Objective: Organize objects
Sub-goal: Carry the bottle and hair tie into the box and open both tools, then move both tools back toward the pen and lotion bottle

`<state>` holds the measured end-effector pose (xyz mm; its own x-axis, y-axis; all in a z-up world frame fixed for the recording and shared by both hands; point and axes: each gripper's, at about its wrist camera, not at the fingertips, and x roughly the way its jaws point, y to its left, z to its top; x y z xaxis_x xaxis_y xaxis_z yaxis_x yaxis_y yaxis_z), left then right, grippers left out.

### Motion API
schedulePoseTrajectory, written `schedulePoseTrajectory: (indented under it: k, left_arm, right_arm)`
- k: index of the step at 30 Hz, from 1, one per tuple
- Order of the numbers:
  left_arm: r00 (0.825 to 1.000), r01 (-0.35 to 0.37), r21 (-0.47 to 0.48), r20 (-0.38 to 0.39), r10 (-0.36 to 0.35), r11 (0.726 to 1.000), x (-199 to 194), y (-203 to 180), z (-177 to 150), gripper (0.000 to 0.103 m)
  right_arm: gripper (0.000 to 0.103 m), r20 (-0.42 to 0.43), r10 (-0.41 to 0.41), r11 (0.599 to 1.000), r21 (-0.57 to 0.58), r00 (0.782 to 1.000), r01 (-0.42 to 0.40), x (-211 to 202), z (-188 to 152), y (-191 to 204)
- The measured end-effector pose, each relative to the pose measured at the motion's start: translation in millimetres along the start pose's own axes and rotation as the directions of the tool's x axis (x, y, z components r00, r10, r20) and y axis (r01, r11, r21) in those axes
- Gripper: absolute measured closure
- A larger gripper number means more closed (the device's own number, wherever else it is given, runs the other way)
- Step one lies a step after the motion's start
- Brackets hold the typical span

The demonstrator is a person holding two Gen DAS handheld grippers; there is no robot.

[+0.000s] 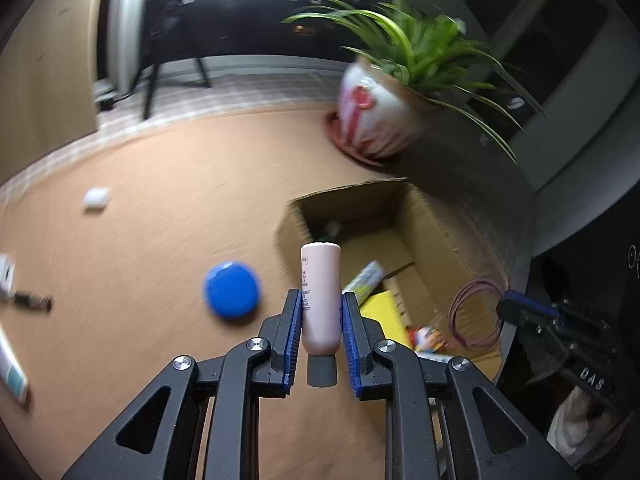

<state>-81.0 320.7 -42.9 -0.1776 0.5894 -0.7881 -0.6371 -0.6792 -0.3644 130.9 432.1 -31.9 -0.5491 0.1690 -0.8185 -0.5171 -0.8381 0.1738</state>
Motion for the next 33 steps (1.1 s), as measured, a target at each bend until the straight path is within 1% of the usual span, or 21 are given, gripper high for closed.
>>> schedulePoseTrajectory:
  k: [5,14,17,18,19,20,21,22,26,29,33]
  left_arm:
    - [0.999,0.029,0.054,-0.018,-0.028,0.998,27,-33,19,0.082]
    - [0.999,0.029,0.101,-0.041,-0.025,0.994,58,-62,28,0.082]
    - [0.998,0.047,0.119,-0.054,-0.041,0.992,61,-64,29,0.082]
    - [0.998,0.048,0.126,-0.057,-0.041,0.991,62,-65,29,0.08]
    - [0.998,0.036,0.127,-0.051,-0.03,0.991,61,-65,29,0.074]
    - [0.999,0.022,0.127,-0.047,-0.016,0.992,61,-64,29,0.051]
    - [0.999,0.016,0.124,-0.039,-0.012,0.992,59,-63,29,0.037]
    - [1.0,0.015,0.12,-0.024,-0.012,0.993,56,-60,29,0.036]
    - [1.0,0.004,0.108,-0.014,-0.003,0.994,47,-51,27,0.036]
    - [1.0,-0.018,0.087,-0.003,0.018,0.996,40,-42,26,0.036]
    - [1.0,-0.024,0.069,-0.017,0.025,0.997,34,-30,23,0.034]
  right_arm:
    - [0.1,-0.001,-0.016,1.0,0.026,1.0,0.016,-3,-5,-19]
    - [0.1,-0.013,-0.015,0.999,0.032,1.0,0.016,0,-6,-28]
    - [0.099,-0.031,0.013,1.0,0.012,0.999,-0.012,5,-7,-26]
    - [0.097,-0.04,0.027,1.0,0.004,0.999,-0.027,7,-8,-25]
    - [0.092,-0.051,0.025,1.0,0.003,0.998,-0.025,8,-9,-24]
    - [0.074,-0.057,0.018,1.0,0.005,0.998,-0.018,10,-10,-23]
    - [0.051,-0.057,0.012,1.0,0.005,0.998,-0.012,10,-11,-22]
    - [0.046,-0.045,0.01,1.0,0.007,0.999,-0.009,9,-12,-21]
    - [0.045,-0.041,0.027,0.999,0.018,0.999,-0.027,8,-11,-19]
    - [0.045,-0.043,0.044,0.999,0.028,0.998,-0.043,8,-8,-17]
    - [0.045,-0.045,0.046,0.999,0.022,0.998,-0.045,11,-6,-12]
